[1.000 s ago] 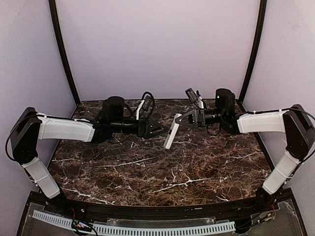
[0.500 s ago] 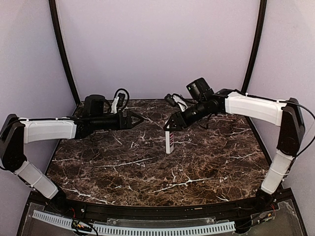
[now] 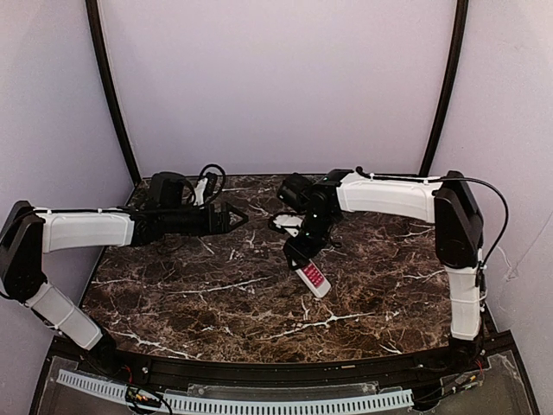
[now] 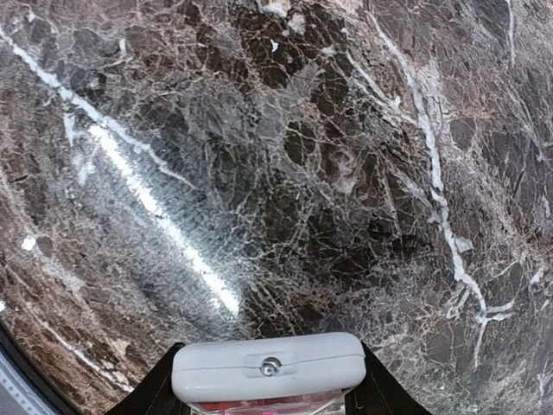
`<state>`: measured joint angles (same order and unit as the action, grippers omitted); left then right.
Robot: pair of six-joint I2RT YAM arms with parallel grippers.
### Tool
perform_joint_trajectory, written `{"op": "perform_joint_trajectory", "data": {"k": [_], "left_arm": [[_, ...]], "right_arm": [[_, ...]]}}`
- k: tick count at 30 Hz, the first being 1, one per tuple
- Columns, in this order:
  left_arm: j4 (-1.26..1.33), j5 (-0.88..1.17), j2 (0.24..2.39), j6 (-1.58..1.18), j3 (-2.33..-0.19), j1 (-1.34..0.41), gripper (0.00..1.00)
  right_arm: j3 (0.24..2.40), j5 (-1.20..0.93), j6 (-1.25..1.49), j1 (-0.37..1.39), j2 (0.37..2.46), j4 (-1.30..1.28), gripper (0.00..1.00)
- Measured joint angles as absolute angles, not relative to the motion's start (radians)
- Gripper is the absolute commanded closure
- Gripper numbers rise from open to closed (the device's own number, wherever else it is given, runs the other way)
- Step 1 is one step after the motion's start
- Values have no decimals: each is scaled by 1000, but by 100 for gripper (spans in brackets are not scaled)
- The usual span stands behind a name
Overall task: Load the batteries into the remote control
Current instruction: Place the remote control at the center of the board.
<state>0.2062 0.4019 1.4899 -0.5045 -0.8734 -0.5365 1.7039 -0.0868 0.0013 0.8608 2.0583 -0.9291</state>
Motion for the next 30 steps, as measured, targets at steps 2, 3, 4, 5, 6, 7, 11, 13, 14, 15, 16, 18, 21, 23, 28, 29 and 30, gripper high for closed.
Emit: {"op": "perform_joint_trajectory", "data": {"k": [2, 3, 4, 5, 6, 7, 11, 13, 14, 15, 16, 18, 21, 23, 28, 29, 30], "left_arm": [[206, 400, 1490, -503, -871, -537, 1], [206, 400, 1490, -501, -869, -537, 1], [206, 399, 1490, -501, -867, -537, 1], [206, 398, 1490, -500, -864, -537, 1], [206, 397, 1490, -498, -861, -537, 1], [206, 395, 1490, -497, -860, -537, 1], [205, 386, 1490, -485, -853, -537, 1], [204, 382, 1490, -479, -851, -537, 1], [203, 381, 1490, -478, -851, -536, 1], [202, 379, 1490, -475, -850, -536, 1], [199, 378, 1490, -474, -849, -535, 1], [198, 374, 1490, -470, -849, -534, 1], [190, 369, 1490, -463, -848, -532, 1], [183, 364, 1490, -458, -848, -530, 1], [180, 357, 1490, -451, -848, -530, 1], [178, 356, 1490, -449, -848, -530, 1], [176, 355, 1490, -448, -848, -530, 1]], "right_arm": [[1739, -49, -3, 873, 2096, -953, 95], [1751, -34, -5, 879, 2114, -961, 94], [1762, -23, -7, 883, 2133, -970, 93], [1769, -16, -10, 884, 2153, -975, 92], [1773, -12, -13, 884, 2171, -981, 90], [1777, -8, -15, 883, 2189, -989, 89], [1790, -1, -23, 883, 2244, -1015, 81], [1803, -4, -27, 883, 2251, -1028, 73], [1807, -4, -28, 883, 2254, -1030, 67], [1814, -5, -28, 883, 2258, -1036, 63], [1817, -6, -29, 883, 2260, -1039, 59], [1820, -9, -30, 883, 2262, -1042, 49], [1820, -14, -30, 883, 2262, -1042, 37], [1820, -22, -33, 883, 2262, -1039, 26], [1819, -72, -44, 876, 2256, -1003, 1], [1819, -83, -47, 875, 2254, -991, 2], [1817, -93, -45, 872, 2252, -982, 1]]}}
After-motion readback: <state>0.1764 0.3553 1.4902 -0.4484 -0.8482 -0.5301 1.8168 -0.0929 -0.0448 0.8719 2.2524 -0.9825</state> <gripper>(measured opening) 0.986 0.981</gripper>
